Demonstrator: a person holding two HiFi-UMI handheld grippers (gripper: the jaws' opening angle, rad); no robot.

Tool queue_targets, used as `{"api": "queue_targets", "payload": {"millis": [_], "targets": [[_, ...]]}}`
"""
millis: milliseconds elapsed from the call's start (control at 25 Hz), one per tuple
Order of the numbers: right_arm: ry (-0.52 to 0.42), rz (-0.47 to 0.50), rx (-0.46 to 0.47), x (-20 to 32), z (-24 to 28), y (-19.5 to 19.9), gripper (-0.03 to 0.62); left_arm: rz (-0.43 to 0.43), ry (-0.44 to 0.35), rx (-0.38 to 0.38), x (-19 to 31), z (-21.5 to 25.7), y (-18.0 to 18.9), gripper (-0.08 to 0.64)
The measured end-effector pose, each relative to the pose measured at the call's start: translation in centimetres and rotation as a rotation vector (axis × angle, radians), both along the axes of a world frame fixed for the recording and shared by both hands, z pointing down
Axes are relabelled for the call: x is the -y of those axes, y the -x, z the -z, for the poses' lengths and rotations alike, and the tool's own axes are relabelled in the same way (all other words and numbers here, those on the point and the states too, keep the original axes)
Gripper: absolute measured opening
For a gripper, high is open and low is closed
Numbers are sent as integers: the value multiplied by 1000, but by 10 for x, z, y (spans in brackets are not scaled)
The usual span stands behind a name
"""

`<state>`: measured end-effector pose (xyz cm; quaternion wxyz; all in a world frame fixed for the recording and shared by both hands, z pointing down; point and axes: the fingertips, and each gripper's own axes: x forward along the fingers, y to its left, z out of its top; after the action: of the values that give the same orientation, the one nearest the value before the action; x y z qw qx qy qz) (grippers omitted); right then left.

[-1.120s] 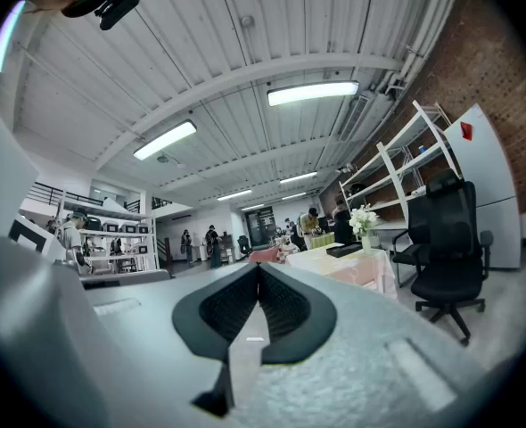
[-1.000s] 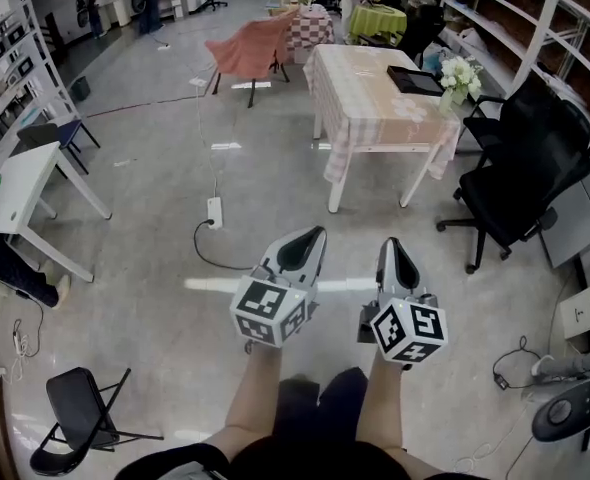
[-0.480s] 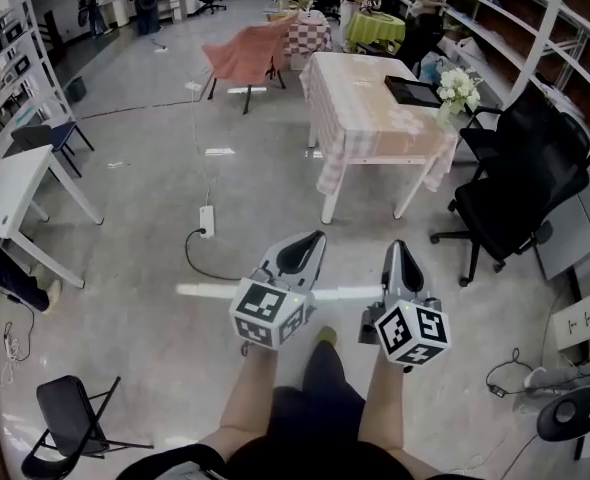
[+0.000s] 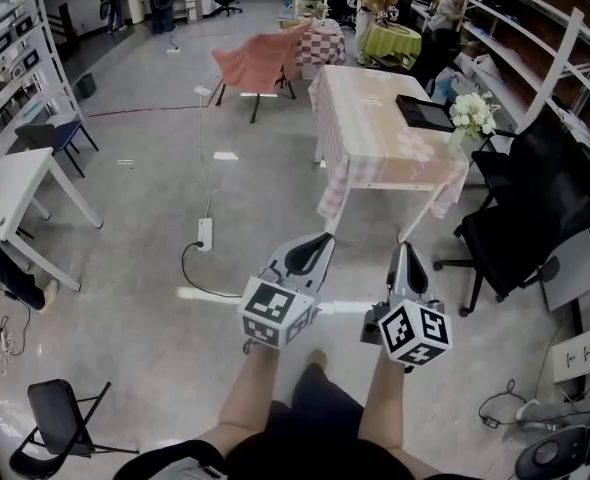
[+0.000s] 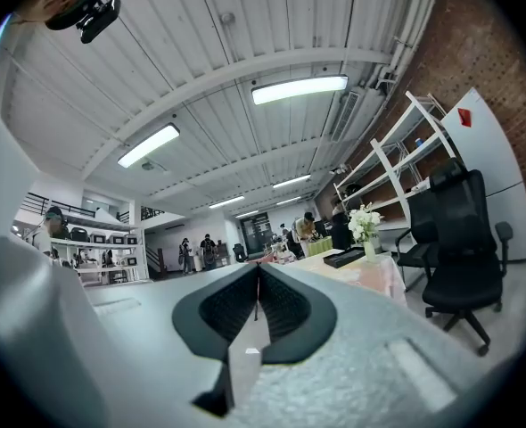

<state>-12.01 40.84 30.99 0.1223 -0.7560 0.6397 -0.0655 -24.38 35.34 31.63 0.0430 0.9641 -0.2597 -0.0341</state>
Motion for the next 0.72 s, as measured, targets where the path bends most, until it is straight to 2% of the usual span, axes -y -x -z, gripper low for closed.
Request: {"api": "queue_targets", "payload": {"millis": [440, 720], "targets": [[-3, 16, 11, 80, 0, -76, 5, 39, -2, 26, 76, 0, -66, 15], [5, 30, 20, 122, -6, -113, 5, 73, 16, 25, 118, -7, -95, 14]]}}
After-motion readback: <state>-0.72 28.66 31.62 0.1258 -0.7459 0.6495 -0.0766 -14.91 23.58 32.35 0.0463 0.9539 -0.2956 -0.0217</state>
